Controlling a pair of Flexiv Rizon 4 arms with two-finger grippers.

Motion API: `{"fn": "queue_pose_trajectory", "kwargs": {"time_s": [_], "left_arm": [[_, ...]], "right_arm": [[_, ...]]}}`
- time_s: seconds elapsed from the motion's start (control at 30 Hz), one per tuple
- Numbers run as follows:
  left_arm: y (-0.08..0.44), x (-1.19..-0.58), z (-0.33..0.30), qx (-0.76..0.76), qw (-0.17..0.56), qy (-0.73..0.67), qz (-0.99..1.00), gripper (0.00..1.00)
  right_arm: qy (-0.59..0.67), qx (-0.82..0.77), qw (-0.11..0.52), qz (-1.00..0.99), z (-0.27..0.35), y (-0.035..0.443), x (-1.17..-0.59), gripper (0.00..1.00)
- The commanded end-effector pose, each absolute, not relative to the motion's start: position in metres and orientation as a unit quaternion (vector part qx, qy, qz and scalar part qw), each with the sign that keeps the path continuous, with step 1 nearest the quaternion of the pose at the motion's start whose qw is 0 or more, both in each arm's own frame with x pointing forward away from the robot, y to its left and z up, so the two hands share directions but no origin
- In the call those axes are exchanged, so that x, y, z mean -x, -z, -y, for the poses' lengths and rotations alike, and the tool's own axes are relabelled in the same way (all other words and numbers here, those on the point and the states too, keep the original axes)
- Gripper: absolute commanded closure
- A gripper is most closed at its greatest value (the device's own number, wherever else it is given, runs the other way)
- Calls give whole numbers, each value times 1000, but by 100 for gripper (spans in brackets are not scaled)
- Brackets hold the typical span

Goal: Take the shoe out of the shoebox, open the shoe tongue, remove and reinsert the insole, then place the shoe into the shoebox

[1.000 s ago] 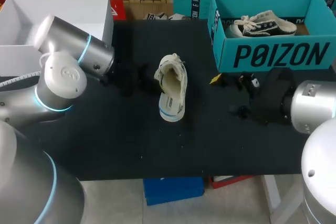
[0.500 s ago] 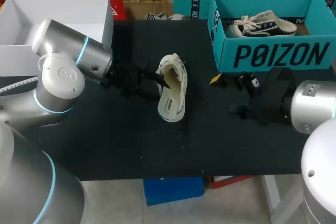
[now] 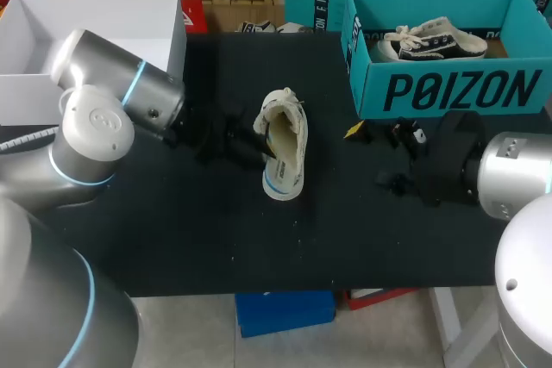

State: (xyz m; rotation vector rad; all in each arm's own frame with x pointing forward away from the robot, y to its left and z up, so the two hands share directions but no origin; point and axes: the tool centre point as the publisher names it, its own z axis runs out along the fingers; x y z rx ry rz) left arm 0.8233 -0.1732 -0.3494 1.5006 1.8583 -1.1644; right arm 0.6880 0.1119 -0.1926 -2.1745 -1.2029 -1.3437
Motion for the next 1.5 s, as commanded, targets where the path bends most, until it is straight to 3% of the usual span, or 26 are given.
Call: {"fn": "queue_pose_trajectory", "kwargs": {"time_s": [0.03,0.17,0.23,1.5], "left_arm": [[349,-819,174,-551,233,424,-680,73],[350,-816,175,-554,228,425,-679,83],[350,-816,175,-555,227,426,-678,100],[367,-852,170,-557,264,364,-699,100]], "right_arm": [[459,753,192,432,-105,196,-685,0],[459,753,192,432,-105,196,-685,0],[459,753,192,432,-105,196,-685,0],[459,753,192,432,-105,196,-685,0]]}}
